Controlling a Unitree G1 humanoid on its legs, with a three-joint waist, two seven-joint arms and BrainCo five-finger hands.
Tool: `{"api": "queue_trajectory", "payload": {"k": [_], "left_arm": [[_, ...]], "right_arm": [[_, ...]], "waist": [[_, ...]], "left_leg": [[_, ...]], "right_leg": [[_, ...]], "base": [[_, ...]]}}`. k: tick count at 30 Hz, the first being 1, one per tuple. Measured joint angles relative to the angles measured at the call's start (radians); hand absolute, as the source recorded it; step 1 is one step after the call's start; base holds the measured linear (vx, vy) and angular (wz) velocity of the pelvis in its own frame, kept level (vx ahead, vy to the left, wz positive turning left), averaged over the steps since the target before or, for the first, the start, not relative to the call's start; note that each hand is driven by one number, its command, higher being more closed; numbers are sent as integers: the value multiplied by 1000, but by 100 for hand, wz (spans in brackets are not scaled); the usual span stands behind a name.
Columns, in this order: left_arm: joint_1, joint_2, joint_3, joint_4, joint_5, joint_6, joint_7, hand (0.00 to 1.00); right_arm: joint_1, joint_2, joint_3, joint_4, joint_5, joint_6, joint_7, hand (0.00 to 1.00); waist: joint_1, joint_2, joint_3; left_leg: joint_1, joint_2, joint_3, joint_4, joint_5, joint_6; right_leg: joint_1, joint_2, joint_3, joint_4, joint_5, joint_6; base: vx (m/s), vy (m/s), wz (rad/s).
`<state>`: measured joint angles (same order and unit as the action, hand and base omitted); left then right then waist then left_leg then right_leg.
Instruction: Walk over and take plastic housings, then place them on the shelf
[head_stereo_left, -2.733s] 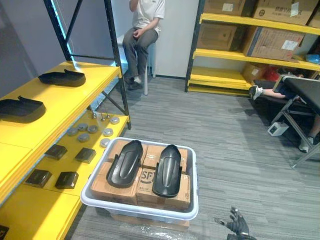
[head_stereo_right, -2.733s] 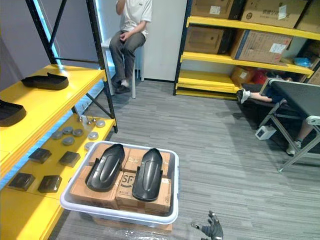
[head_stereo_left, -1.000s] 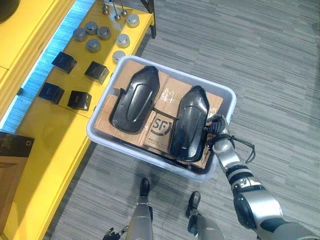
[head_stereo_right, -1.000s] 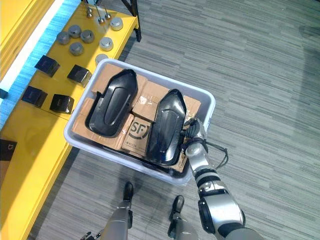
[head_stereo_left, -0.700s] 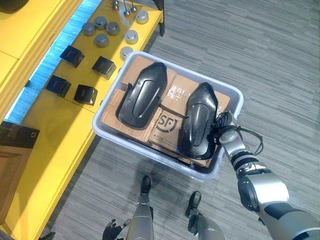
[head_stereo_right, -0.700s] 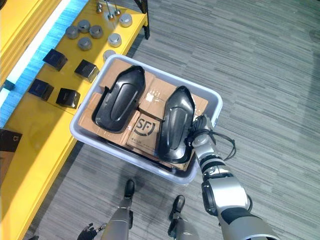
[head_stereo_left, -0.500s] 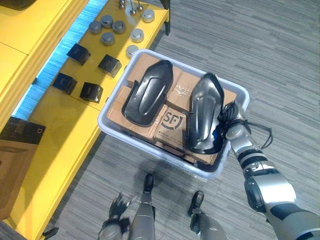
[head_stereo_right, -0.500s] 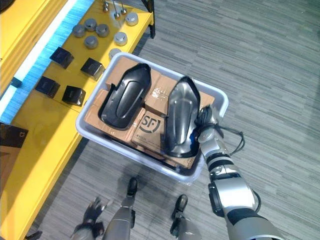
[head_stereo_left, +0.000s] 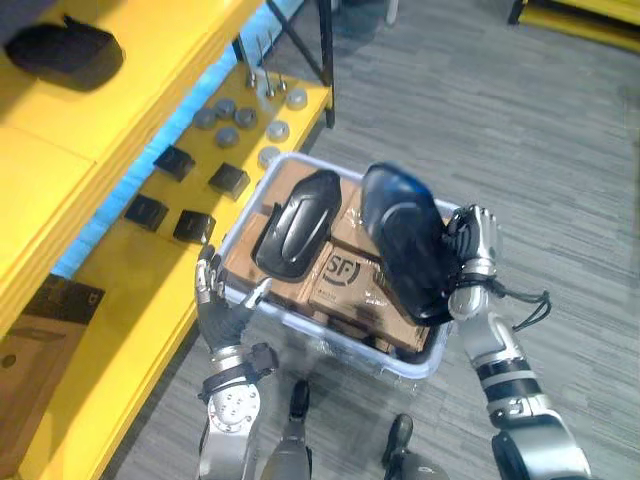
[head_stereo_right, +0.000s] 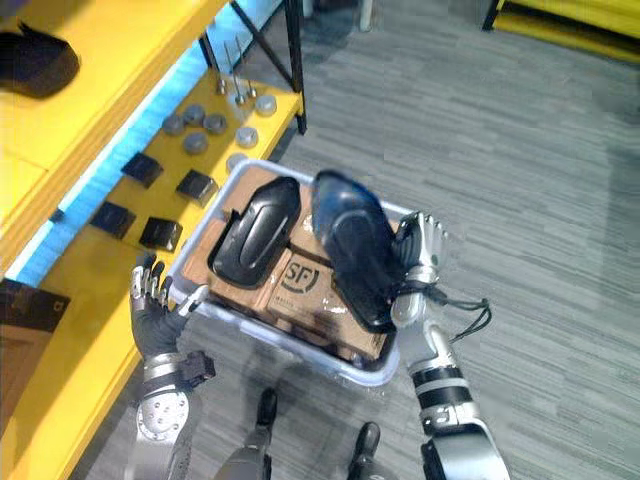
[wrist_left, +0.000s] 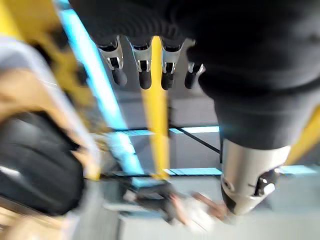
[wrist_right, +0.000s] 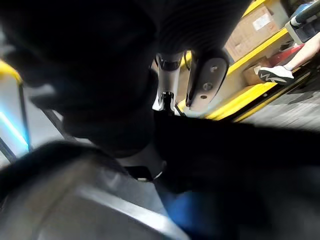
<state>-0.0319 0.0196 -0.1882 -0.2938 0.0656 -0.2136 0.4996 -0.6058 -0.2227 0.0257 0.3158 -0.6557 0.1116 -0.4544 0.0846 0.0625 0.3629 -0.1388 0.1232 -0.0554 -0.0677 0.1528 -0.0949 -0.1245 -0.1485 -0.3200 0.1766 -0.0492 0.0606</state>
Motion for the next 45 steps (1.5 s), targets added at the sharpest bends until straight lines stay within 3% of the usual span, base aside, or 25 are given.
{"api": "queue_trajectory", "payload": {"k": [4,7,12,22,28,31,34,41,43,45], "left_arm": [[-45,8,-51,50,-47,-8,-42,0],[-99,28,-93,186,-149,-4,-109,0],[-123,29,-135,387,-255,41,-173,0],[-149,18,-132,554,-338,91,-131,0],[-203,17,-131,626,-488,88,-113,0],[-215,17,-108,642,-628,73,-123,0],[-217,23,-92,647,-775,65,-164,0],[-223,17,-72,680,-1162,42,-351,0],[-272,-4,-50,674,-1225,16,-394,0],[-274,8,-30,663,-1250,-6,-452,0]], "right_arm": [[10,51,47,-69,1,-19,-9,100],[9,85,81,-109,3,-27,-10,100],[7,122,130,-114,4,-37,4,100],[14,160,202,-114,23,-37,13,100],[21,163,282,-114,27,-38,24,100],[30,163,311,-114,52,-50,24,100],[33,163,313,-113,71,-83,23,100],[70,133,326,-151,137,-148,43,100],[133,123,375,-135,157,-155,87,100],[181,138,351,-119,164,-150,75,100]], "waist": [[-16,0,-67],[-19,-2,-129],[-34,-8,-200],[-45,-31,-246],[-46,-37,-279],[-50,-39,-283],[-51,-41,-288],[-70,-53,-303],[-67,-59,-308],[-68,-59,-309]], "left_leg": [[57,-4,3,-18,1,0],[77,0,10,-18,1,0],[110,17,27,-18,-2,-3],[126,37,52,-19,-3,-11],[130,36,58,-18,-2,-12],[147,37,67,-18,-5,-17],[162,41,84,-18,-11,-24],[167,52,90,-18,-14,-27],[170,53,87,-18,-14,-28],[168,52,85,-19,-14,-28]], "right_leg": [[61,0,-2,-29,2,5],[89,6,-1,-46,3,6],[126,23,8,-66,15,1],[152,51,35,-131,67,-3],[168,54,37,-163,83,-5],[184,57,44,-173,85,-5],[196,62,60,-191,93,-7],[204,73,64,-203,101,-10],[209,74,61,-203,100,-11],[209,74,60,-203,100,-11]], "base": [[45,7,1],[-2,-4,-1],[-39,-7,-6],[-48,3,-9],[0,0,0],[26,4,-9],[16,6,-16],[2,3,-3],[0,3,4],[0,3,2]]}}
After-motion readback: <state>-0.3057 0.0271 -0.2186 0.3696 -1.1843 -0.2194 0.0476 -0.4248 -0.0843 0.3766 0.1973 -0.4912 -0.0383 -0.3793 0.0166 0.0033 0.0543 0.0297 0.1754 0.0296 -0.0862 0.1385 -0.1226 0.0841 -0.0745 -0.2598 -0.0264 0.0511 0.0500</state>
